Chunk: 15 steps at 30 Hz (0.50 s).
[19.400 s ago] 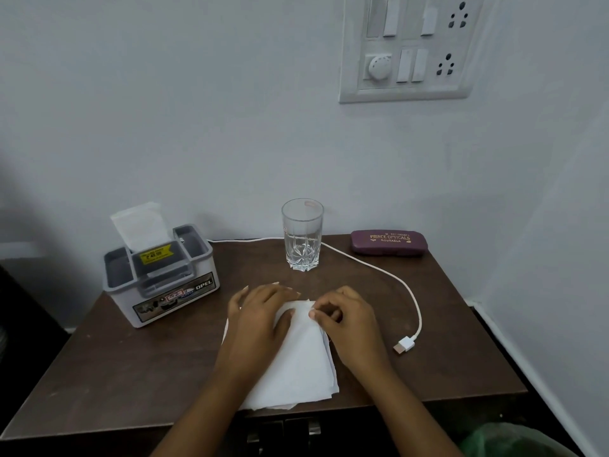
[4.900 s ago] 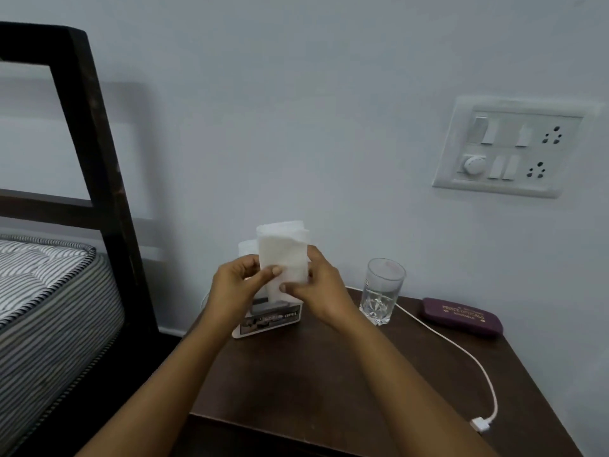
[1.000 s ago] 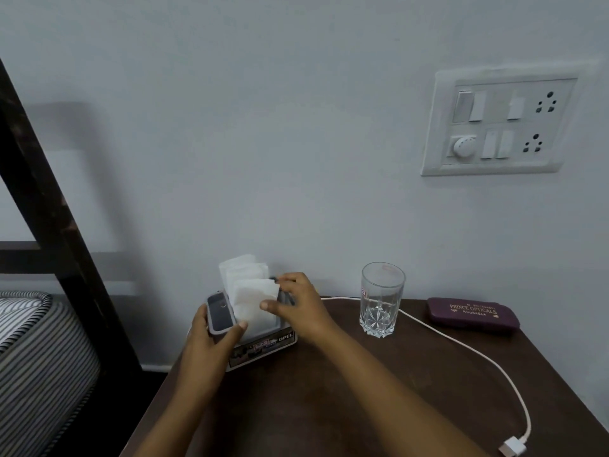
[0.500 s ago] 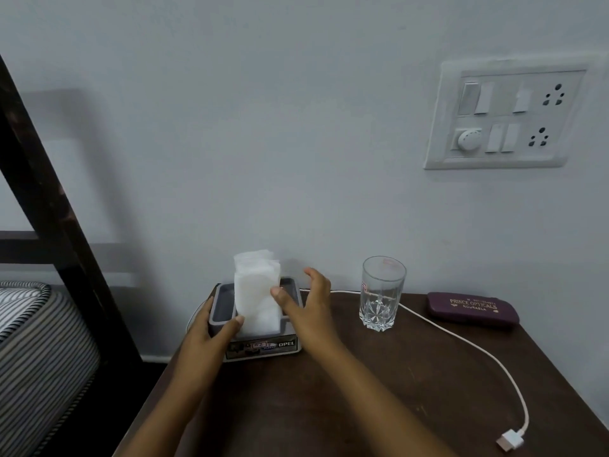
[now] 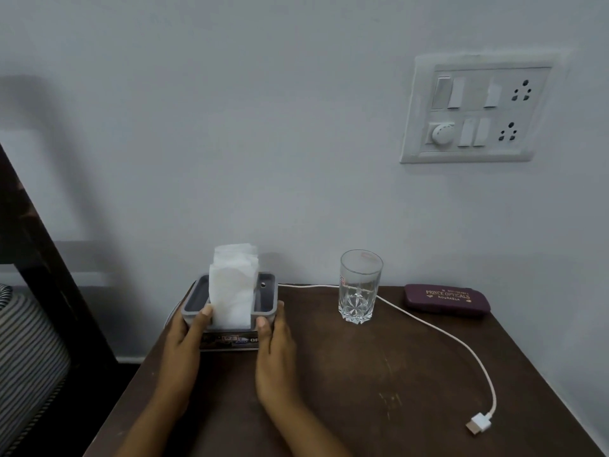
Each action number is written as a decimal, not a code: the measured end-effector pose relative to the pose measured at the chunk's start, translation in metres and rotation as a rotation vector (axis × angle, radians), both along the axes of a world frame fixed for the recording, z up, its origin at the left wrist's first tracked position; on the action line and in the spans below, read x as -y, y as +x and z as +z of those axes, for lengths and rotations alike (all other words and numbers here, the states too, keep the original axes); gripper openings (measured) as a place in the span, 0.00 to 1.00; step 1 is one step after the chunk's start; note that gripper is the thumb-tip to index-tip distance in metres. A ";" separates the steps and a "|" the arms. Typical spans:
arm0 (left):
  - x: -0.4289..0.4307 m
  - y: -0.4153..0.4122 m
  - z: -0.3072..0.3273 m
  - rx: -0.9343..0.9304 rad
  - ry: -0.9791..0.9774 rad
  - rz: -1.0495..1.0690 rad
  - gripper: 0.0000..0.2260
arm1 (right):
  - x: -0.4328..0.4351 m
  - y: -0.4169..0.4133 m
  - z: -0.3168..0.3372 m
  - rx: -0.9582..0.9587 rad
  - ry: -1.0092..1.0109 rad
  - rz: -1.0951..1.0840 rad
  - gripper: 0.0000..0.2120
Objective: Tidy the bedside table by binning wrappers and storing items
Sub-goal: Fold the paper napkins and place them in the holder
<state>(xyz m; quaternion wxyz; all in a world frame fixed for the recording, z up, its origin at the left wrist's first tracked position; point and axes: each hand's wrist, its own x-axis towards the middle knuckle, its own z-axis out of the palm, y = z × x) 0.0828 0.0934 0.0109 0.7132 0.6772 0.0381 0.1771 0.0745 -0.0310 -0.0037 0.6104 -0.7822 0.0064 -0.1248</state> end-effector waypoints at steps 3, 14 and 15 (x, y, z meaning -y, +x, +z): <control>0.005 0.003 -0.002 0.012 0.003 0.016 0.15 | 0.001 0.003 -0.004 0.031 -0.021 -0.008 0.25; 0.008 0.015 -0.004 0.006 0.055 0.018 0.18 | 0.004 0.012 0.001 -0.021 -0.002 -0.005 0.26; 0.008 0.015 -0.004 0.009 0.055 0.017 0.19 | 0.004 0.012 0.003 -0.033 0.007 0.003 0.26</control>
